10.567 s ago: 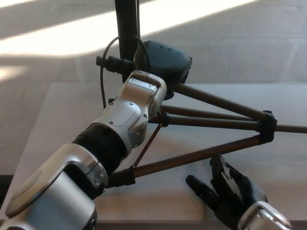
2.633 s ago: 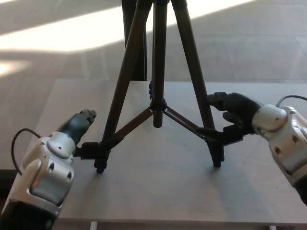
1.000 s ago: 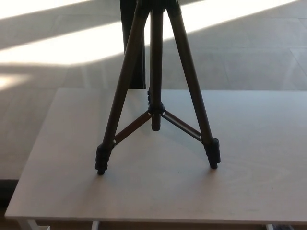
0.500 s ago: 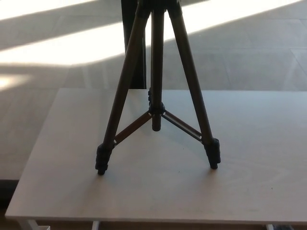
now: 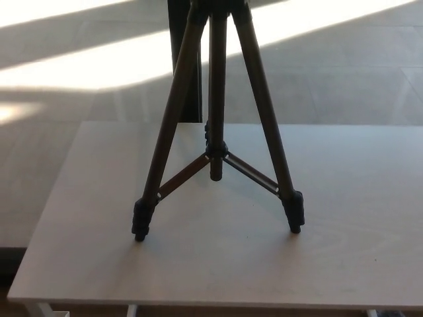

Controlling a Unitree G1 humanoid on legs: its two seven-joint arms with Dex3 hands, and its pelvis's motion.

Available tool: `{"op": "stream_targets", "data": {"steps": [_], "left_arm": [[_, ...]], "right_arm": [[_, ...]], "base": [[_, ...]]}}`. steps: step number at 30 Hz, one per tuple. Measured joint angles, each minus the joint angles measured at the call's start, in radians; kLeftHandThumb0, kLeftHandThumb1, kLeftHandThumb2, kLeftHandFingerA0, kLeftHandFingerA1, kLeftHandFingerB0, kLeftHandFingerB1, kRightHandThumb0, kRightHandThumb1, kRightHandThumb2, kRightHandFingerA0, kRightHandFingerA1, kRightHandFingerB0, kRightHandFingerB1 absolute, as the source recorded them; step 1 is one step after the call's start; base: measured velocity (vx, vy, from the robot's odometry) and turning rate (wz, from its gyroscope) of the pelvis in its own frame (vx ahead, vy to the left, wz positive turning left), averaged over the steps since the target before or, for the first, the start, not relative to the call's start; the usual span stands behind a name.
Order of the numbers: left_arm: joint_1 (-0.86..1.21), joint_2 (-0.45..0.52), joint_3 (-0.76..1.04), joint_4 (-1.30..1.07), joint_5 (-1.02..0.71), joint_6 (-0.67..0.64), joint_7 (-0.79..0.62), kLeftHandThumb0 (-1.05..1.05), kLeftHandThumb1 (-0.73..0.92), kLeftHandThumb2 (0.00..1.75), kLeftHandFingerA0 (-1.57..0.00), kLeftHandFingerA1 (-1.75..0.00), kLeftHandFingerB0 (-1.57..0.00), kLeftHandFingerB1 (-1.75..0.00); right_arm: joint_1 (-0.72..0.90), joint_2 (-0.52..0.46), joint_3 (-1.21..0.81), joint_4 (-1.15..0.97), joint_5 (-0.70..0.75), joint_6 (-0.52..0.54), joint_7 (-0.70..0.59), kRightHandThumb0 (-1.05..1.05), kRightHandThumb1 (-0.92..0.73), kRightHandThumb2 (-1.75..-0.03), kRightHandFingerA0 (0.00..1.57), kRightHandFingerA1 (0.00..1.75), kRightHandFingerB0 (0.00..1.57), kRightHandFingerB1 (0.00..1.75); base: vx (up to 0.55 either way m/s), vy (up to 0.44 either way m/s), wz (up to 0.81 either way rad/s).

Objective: Use both hands of the robot to pick up the tripod lying in the middle of the desk and make it stand upright on the desk

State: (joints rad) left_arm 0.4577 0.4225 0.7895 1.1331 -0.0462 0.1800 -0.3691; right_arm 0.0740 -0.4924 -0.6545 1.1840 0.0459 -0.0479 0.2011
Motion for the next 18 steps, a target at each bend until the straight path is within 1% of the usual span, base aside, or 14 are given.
{"op": "stream_targets", "data": {"steps": [1,2,4,5,6,7,8,9,10,11,15,16,17,18], "left_arm": [[0.000,0.003,-0.006,0.009,-0.003,-0.013,0.001,-0.53,0.51,0.84,-0.48,-0.68,-0.37,-0.56],[0.001,0.004,-0.009,0.013,-0.007,-0.024,0.002,-0.51,0.66,0.59,-0.44,-0.62,-0.37,-0.45],[0.001,0.007,-0.018,0.019,-0.020,-0.052,0.002,-0.55,0.68,0.60,-0.49,-0.61,-0.41,-0.45],[0.001,0.008,-0.017,0.021,-0.028,-0.062,0.002,-0.57,0.69,0.60,-0.51,-0.58,-0.43,-0.43],[0.000,0.008,-0.017,0.025,-0.040,-0.079,0.000,-0.61,0.69,0.61,-0.52,-0.57,-0.44,-0.42],[-0.001,0.009,-0.017,0.030,-0.051,-0.090,-0.002,-0.63,0.70,0.60,-0.56,-0.56,-0.46,-0.40],[-0.004,0.009,-0.017,0.034,-0.056,-0.097,-0.003,-0.62,0.70,0.61,-0.53,-0.56,-0.44,-0.41],[-0.011,0.010,-0.017,0.046,-0.066,-0.110,-0.003,-0.62,0.70,0.61,-0.53,-0.56,-0.44,-0.41],[-0.015,0.010,-0.017,0.053,-0.073,-0.115,-0.004,-0.66,0.57,0.94,-0.50,-0.65,-0.36,-0.53],[-0.023,0.010,-0.019,0.062,-0.083,-0.126,-0.006,-0.65,0.58,0.94,-0.50,-0.65,-0.35,-0.53],[-0.029,0.012,-0.041,0.061,-0.100,-0.148,-0.008,-0.66,0.57,0.92,-0.47,-0.65,-0.35,-0.53],[-0.029,0.012,-0.044,0.060,-0.106,-0.151,-0.010,-0.65,0.73,0.61,-0.51,-0.60,-0.40,-0.41],[-0.030,0.012,-0.048,0.059,-0.112,-0.153,-0.010,-0.64,0.72,0.61,-0.50,-0.59,-0.39,-0.42],[-0.031,0.012,-0.052,0.058,-0.117,-0.154,-0.011,-0.67,0.57,0.92,-0.47,-0.64,-0.34,-0.53]], "right_arm": [[0.000,0.000,0.008,0.007,0.000,-0.011,-0.006,-0.80,-0.51,-0.93,0.02,0.52,0.07,0.48],[0.000,-0.001,0.016,0.015,0.000,-0.019,-0.012,-0.79,-0.51,-0.93,0.02,0.52,0.06,0.47],[-0.003,-0.005,0.035,0.031,0.001,-0.040,-0.025,-0.78,-0.51,-0.93,0.02,0.52,0.06,0.48],[-0.004,-0.007,0.043,0.035,0.002,-0.047,-0.029,-0.80,-0.51,-0.92,0.02,0.56,0.08,0.51],[-0.006,-0.011,0.053,0.040,0.003,-0.056,-0.033,-0.40,-0.35,-0.98,0.04,0.56,0.00,0.51],[-0.009,-0.016,0.061,0.044,0.004,-0.061,-0.036,-0.40,-0.35,-0.98,0.04,0.56,0.00,0.51],[-0.011,-0.018,0.063,0.046,0.005,-0.063,-0.037,-0.79,-0.50,-0.91,0.02,0.56,0.07,0.50],[-0.021,-0.022,0.068,0.051,0.008,-0.067,-0.038,-0.79,-0.50,-0.91,0.02,0.56,0.07,0.50],[-0.027,-0.023,0.069,0.053,0.009,-0.068,-0.039,-0.78,-0.65,-0.60,0.01,0.60,0.11,0.40],[-0.038,-0.024,0.073,0.056,0.014,-0.072,-0.039,-0.40,-0.34,-0.97,0.04,0.56,0.00,0.51],[-0.048,-0.025,0.086,0.065,0.026,-0.082,-0.043,-0.40,-0.34,-0.98,0.05,0.57,0.00,0.51],[-0.048,-0.025,0.088,0.065,0.030,-0.084,-0.044,-0.77,-0.66,-0.60,0.01,0.61,0.12,0.42],[-0.047,-0.025,0.088,0.066,0.034,-0.086,-0.044,-0.77,-0.66,-0.60,0.01,0.61,0.11,0.41],[-0.047,-0.025,0.089,0.066,0.037,-0.086,-0.045,-0.40,-0.35,-0.98,0.05,0.57,0.00,0.51]], "base": [[0.00,0.000,0.00],[0.00,0.000,0.00],[0.00,0.000,0.00],[0.00,0.000,0.00],[0.00,0.000,0.00],[0.00,0.000,0.00],[0.00,0.000,0.00],[0.00,0.000,0.00],[0.00,0.000,0.00],[0.00,0.000,0.00],[0.00,0.000,0.00],[0.00,0.000,0.00],[0.00,0.000,0.00],[0.00,0.000,0.00]]}}
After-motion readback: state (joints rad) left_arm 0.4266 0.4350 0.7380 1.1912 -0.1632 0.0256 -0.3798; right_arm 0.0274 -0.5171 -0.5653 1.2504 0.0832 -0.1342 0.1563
